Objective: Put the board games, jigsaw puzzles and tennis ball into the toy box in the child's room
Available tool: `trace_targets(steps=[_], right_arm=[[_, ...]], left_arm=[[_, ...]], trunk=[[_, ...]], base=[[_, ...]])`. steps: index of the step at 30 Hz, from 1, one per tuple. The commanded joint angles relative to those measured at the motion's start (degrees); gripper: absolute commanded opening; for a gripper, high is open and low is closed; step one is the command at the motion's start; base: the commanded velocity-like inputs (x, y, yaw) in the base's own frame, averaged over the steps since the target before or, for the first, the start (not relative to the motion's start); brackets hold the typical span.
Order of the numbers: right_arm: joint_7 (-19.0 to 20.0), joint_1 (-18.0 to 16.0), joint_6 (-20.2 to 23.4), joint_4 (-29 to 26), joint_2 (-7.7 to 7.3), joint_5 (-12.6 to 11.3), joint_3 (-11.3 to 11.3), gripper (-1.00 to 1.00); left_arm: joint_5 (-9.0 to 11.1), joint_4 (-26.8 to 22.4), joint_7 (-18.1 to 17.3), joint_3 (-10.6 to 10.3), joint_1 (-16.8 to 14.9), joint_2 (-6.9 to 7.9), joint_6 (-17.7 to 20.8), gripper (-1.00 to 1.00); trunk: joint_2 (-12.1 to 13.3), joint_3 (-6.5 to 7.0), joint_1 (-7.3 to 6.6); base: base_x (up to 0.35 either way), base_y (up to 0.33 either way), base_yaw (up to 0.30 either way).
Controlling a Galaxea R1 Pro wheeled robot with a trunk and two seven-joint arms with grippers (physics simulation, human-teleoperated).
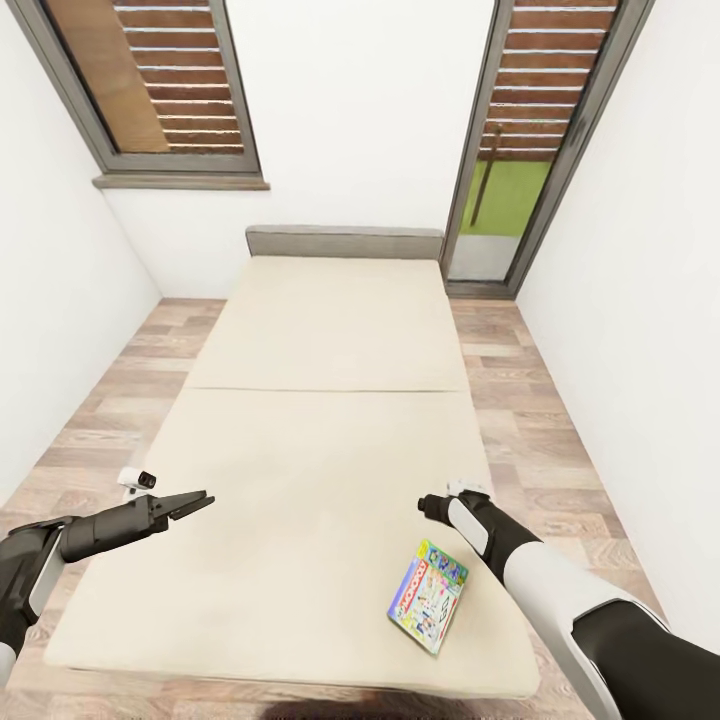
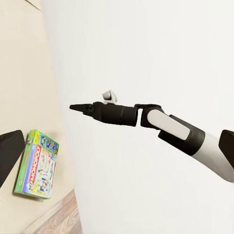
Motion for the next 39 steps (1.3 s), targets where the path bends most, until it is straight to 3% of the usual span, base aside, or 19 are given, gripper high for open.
trace_targets(steps=[1,39], right_arm=[[-0.47,-0.04,0.20,-0.11,-0.04,-0.58,0.48,1.00],[-0.39,0.03,0.20,-0.11,-0.43,-0.58,0.40,1.00]], left_arm=[[-0.02,-0.01,-0.23,-0.01,-0.03,0.01,0.61,1.00],[-0.02,-0.01,-0.23,-0.03,-0.03,0.01,0.61,1.00]], trunk=[[-0.10,-0.18,0.03],[-0.10,-3.77,0.03]], base=[[0.000,0.000,0.000],[0.000,0.000,0.000]])
